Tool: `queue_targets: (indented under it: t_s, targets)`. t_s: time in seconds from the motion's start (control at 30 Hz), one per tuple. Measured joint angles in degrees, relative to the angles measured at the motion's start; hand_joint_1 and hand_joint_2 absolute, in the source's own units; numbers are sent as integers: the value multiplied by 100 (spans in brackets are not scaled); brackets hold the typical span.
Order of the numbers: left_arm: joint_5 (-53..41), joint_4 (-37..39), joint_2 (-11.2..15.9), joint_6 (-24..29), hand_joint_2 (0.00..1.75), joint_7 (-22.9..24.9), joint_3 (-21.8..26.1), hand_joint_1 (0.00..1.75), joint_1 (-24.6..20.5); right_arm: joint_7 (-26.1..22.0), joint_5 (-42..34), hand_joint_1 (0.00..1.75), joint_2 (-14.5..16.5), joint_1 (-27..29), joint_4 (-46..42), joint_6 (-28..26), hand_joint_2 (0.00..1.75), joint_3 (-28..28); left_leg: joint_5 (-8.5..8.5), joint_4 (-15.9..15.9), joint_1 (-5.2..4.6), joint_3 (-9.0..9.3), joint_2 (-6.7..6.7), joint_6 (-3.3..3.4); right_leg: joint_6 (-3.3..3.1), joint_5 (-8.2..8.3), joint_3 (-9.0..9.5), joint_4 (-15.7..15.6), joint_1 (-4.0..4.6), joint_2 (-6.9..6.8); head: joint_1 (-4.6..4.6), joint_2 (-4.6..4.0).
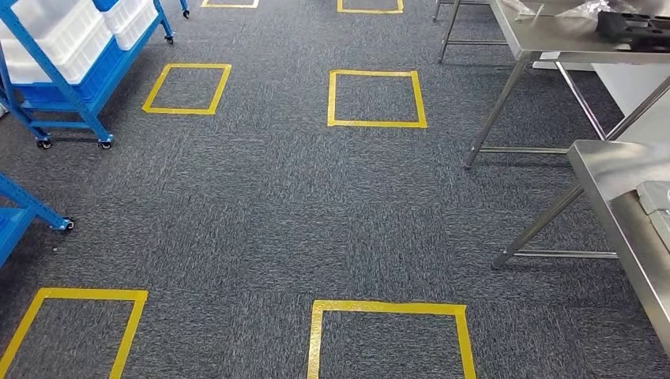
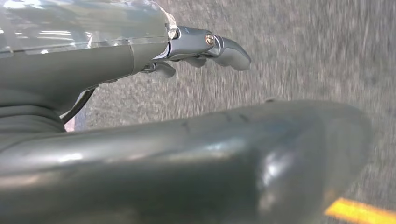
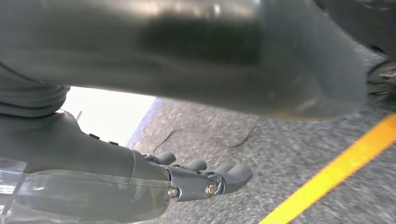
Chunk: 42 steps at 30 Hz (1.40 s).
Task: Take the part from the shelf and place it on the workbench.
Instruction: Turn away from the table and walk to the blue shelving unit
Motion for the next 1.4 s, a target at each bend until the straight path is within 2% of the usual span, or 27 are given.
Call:
queue_targets:
  t_s: [0.07, 0.1, 0.13, 0.17, 0.2, 0.27, 0.33, 0.37, 0.4, 0.47, 0.53, 0.6, 0.63, 0.67, 0.73, 0.8, 0.87, 0.93, 1.0, 1.07, 1.1, 1.13, 1.17, 1.2, 1.27, 1.33, 1.4]
  targets:
    - [183, -2, -43, 104, 0, -272, 71, 0, 13, 7, -117, 0, 7, 27, 48, -2, 0, -132, 13, -5, -20, -18, -103, 39, -2, -357, -404, 769, -9, 238, 1, 0]
    - [177, -3, -77, 127, 0, -435, 100, 0, 32, 16, -175, 0, 19, 37, 68, -4, 0, -197, 12, 2, -31, -24, -168, 46, -1, -450, -597, 1111, -10, 270, 1, 0]
    - [107, -4, -109, 136, 0, -569, 105, 0, 57, 25, -227, 0, 32, 41, 83, -4, 0, -256, 11, 12, -40, -24, -236, 50, -2, -430, -712, 1280, -10, 280, 1, 0]
    - [12, -5, -137, 145, 0, -681, 92, 0, 80, 30, -278, 0, 45, 45, 95, -2, 0, -316, 9, 27, -46, -21, -310, 48, -5, -289, -722, 1222, -10, 289, 1, 0]
    - [-78, -5, -161, 152, 0, -762, 71, 0, 104, 25, -321, 0, 55, 50, 103, -4, 0, -371, 4, 47, -48, -17, -388, 42, -13, -51, -629, 942, -12, 319, 1, 0]
    - [-195, -5, -202, 143, 0, -887, 23, 0, 136, -1, -391, 0, 62, 70, 125, -18, 0, -467, -14, 110, -54, -40, -525, 12, -37, 361, -349, 189, -20, 534, 1, 0]
    - [-249, -5, -225, 86, 0, -992, -8, 0, 161, -42, -455, 0, 79, 86, 150, -37, 0, -562, -16, 155, -53, -96, -637, -47, -64, 485, -236, -160, -15, 699, 1, 0]
    - [-262, -5, -229, 52, 0, -1028, -16, 0, 172, -56, -483, 0, 90, 86, 159, -44, 0, -607, -5, 162, -52, -119, -687, -81, -79, 483, -240, -170, -5, 698, 1, 0]
    - [-274, -5, -228, 26, 0, -1050, -23, 0, 186, -67, -508, 0, 105, 82, 160, -48, 0, -649, 8, 156, -44, -139, -735, -116, -109, 500, -240, -180, -7, 632, 1, 0]
    - [-294, -5, -227, -5, 0, -1068, -35, 0, 208, -68, -539, 0, 129, 84, 165, -48, 0, -711, -74, 277, -45, -202, -604, -169, -181, 533, -222, -223, -21, 505, 0, -1]
    - [-294, -5, -225, -80, 0, -1072, -44, 0, 210, -69, -557, 0, 146, 109, 178, -37, 0, -763, -407, 819, -36, -447, -319, -223, -236, 550, -220, -249, -21, 355, -1, 0]
    - [-272, -5, -223, -173, 0, -1071, -51, 0, 205, -71, -585, 0, 147, 142, 195, -19, 0, -810, -770, 1595, -8, -803, -189, -278, -252, 546, -235, -248, -6, 199, -1, 0]
    - [-260, -5, -222, -196, 0, -1070, -53, 0, 210, -73, -600, 0, 147, 151, 202, -10, 0, -829, -830, 1821, 8, -899, -170, -297, -252, 541, -238, -247, -2, 122, -1, 0]
    - [-250, -5, -221, -206, 0, -1069, -54, 0, 218, -76, -612, 0, 147, 155, 207, -4, 0, -847, -778, 1820, 21, -879, -152, -307, -249, 536, -237, -246, -1, 52, -1, 0]
    - [-240, -5, -218, -200, 0, -1073, -54, 0, 229, -93, -630, 0, 150, 155, 210, 7, 0, -875, -436, 1152, 32, -494, -30, -300, -226, 518, -212, -246, 0, -76, -1, 0]
    - [-219, -5, -215, -172, 0, -1079, -54, 0, 216, -115, -640, 0, 156, 159, 212, 22, 0, -897, -194, 377, -2, -70, 214, -242, -175, 489, -179, -240, 20, -183, -1, 0]
    - [-195, -5, -215, -145, 0, -1078, -53, 0, 206, -130, -643, 0, 160, 156, 216, 38, 0, -920, -171, 139, -48, 35, 290, -176, -112, 468, -148, -242, 31, -275, -1, 0]
    - [-176, -5, -215, -136, 0, -1071, -46, 0, 215, -145, -648, 0, 171, 134, 219, 46, 0, -940, -139, 94, -45, 43, 162, -109, -47, 445, -106, -248, 12, -342, -1, 0]
    - [-141, -5, -215, -136, 0, -1045, -30, 0, 216, -162, -655, 0, 180, 135, 224, 46, 0, -958, -84, 11, -20, 93, 42, -28, 4, 269, -176, -27, -7, -142, 1, 0]
    - [-98, -5, -214, -136, 0, -999, -7, 0, 199, -173, -663, 0, 181, 158, 231, 45, 0, -970, -72, -21, -18, 103, -79, 33, 19, -88, -503, 640, -19, 172, 3, 0]
    - [-83, -5, -213, -136, 0, -981, 6, 0, 189, -178, -671, 0, 183, 165, 233, 45, 0, -972, -92, -18, -26, 95, -154, 55, 23, -229, -718, 1036, -20, 248, 5, 0]
    - [-70, -5, -214, -136, 0, -971, 18, 0, 187, -183, -681, 0, 184, 169, 235, 43, 0, -975, -123, -11, -33, 98, -231, 68, 29, -268, -885, 1320, -21, 278, 4, 0]
    - [-63, -5, -214, -137, 0, -965, 27, 0, 190, -189, -691, 0, 184, 171, 236, 42, 0, -981, -162, -4, -38, 116, -314, 76, 33, -183, -961, 1404, -22, 291, 5, 0]
    - [-60, -5, -215, -137, 0, -960, 35, 0, 198, -193, -699, 0, 184, 177, 237, 40, 0, -990, -188, 11, -38, 152, -391, 63, 36, 9, -923, 1254, -26, 303, 5, 0]
    - [-74, -5, -216, -128, 0, -949, 43, 0, 213, -198, -709, 0, 181, 198, 242, 41, 0, -1009, -257, 49, -33, 231, -526, 15, 35, 450, -630, 532, -46, 444, 5, 0]
    - [-109, -5, -218, -94, 0, -940, 44, 0, 204, -198, -716, 0, 180, 212, 254, 52, 0, -1021, -335, 103, -41, 250, -639, -53, 9, 578, -400, 3, -60, 631, 5, 0]
    - [-141, -5, -218, -50, 0, -929, 43, 0, 199, -196, -720, 0, 180, 202, 262, 74, 0, -1028, -350, 122, -40, 247, -741, -126, -45, 526, -334, -100, -45, 641, 4, 0]
